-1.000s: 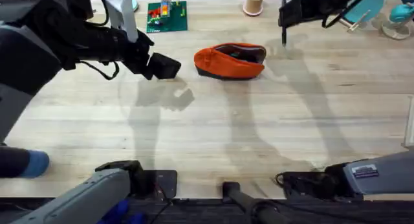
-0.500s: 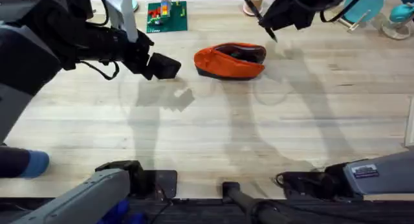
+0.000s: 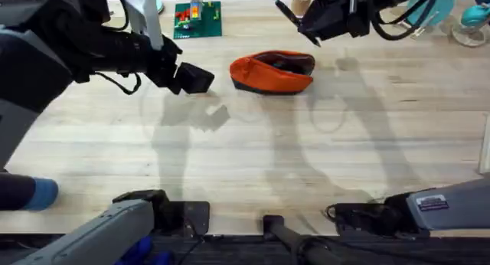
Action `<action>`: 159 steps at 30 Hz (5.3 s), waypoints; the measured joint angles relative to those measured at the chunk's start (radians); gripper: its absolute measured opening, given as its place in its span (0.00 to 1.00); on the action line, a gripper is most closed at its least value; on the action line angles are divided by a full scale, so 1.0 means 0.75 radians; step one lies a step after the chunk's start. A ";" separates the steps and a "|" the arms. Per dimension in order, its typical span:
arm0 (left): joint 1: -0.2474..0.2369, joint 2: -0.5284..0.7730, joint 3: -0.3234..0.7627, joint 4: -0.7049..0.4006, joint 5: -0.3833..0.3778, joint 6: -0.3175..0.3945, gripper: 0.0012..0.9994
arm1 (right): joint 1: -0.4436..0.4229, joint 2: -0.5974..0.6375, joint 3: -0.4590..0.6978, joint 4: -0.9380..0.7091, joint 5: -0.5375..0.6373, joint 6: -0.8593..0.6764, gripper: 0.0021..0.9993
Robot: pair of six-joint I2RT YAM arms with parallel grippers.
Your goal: Unzip the bag, pick up the pens from the table one at a time and place them inside, then zip the bag closed.
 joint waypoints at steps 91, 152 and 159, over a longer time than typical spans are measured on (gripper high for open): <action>0.000 0.000 0.000 0.000 -0.005 0.000 0.99 | 0.092 0.144 0.377 -0.161 0.057 0.747 1.00; 0.000 0.000 0.000 -0.029 0.058 0.180 0.99 | 0.346 0.122 0.378 -0.391 0.612 2.100 1.00; 0.013 0.000 0.000 -0.029 0.115 0.365 0.99 | 0.463 0.122 0.378 -0.349 0.640 2.156 1.00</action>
